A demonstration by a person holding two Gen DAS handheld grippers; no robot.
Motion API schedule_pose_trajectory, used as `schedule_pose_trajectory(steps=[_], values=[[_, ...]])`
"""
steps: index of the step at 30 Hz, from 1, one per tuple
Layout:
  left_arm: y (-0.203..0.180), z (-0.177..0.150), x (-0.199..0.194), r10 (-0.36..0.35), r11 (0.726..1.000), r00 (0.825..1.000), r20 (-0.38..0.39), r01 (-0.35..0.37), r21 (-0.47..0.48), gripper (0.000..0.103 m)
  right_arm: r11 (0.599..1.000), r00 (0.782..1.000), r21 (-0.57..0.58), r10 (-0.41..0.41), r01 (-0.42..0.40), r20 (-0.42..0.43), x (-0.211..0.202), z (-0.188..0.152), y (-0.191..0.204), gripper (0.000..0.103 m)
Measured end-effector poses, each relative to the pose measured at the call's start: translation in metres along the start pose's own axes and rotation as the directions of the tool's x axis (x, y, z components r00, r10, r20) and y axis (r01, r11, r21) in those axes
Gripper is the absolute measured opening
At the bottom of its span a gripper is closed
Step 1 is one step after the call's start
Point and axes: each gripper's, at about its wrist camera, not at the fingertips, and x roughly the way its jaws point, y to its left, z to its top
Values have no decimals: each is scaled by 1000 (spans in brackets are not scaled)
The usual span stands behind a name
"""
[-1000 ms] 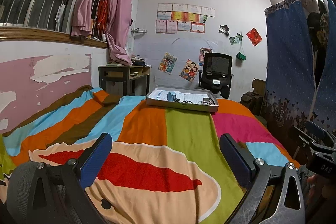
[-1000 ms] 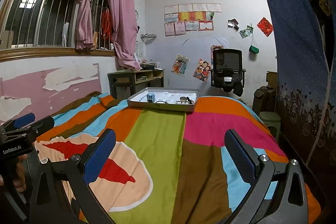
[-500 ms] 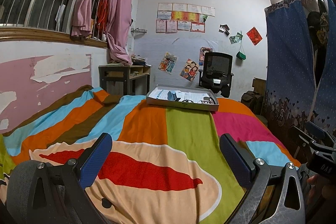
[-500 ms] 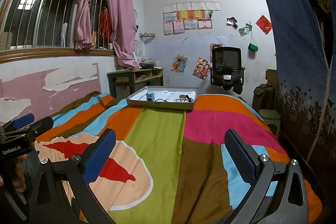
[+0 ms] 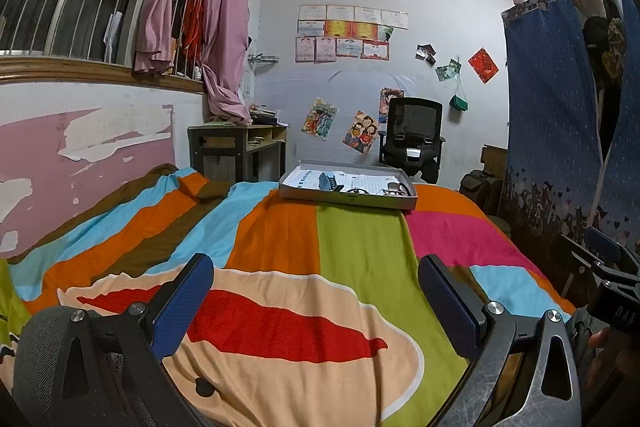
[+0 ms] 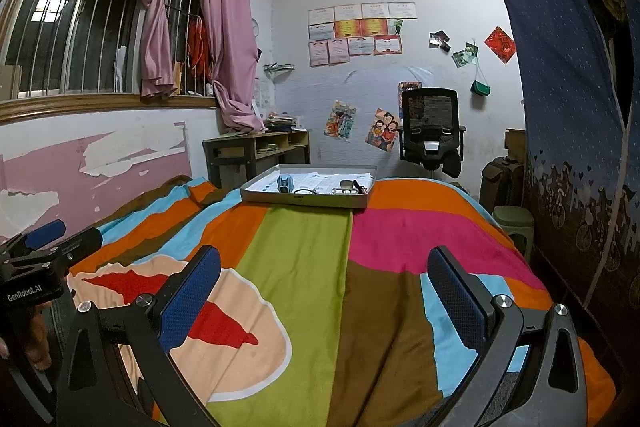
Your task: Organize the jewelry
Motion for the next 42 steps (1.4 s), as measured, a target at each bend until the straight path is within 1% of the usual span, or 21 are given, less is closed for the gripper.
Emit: schedule_pose_trajectory(steps=[11, 42], values=[[11, -1, -1, 3, 1000, 1000, -4, -3, -3, 103, 1000, 1000, 0, 0, 0, -1, 0, -1, -1, 102], [14, 2, 1, 1, 1000, 1000, -5, -1, 1, 103, 1000, 1000, 5, -1, 1, 0, 0, -1, -1, 102]])
